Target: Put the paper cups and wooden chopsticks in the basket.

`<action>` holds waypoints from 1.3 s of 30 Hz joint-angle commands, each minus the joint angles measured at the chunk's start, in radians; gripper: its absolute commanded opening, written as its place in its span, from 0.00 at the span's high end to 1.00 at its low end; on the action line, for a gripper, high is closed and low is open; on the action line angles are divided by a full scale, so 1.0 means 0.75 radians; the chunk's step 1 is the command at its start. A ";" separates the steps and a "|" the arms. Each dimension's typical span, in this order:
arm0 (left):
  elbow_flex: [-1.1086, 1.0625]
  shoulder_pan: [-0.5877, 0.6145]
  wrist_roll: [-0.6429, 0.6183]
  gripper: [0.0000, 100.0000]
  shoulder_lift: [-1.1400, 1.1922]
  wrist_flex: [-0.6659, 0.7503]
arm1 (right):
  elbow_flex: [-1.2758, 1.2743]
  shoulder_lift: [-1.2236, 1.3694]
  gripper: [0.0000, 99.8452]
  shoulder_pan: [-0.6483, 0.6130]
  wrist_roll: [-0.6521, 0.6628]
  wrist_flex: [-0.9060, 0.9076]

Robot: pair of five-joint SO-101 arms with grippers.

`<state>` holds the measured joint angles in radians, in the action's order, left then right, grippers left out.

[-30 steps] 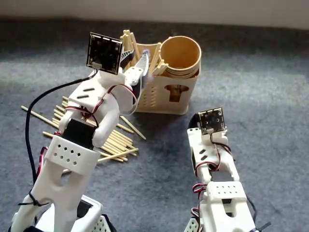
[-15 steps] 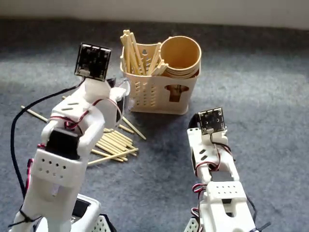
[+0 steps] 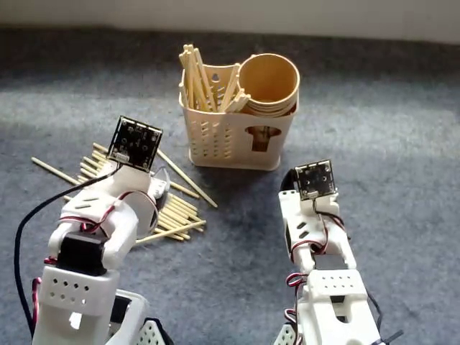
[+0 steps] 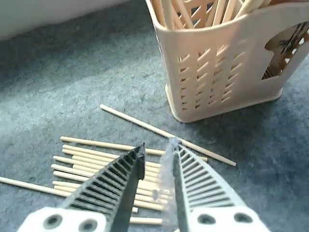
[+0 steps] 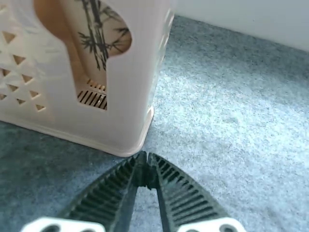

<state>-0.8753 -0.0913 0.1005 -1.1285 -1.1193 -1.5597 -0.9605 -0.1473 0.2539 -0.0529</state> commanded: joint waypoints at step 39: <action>-0.075 -0.343 0.509 0.90 0.877 0.037 | 0.017 -0.017 0.98 -0.011 0.012 -0.036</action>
<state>-0.9766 -0.3322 0.4749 -0.5209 -1.1423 -1.5597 -0.9605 -0.1473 0.2539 -0.0529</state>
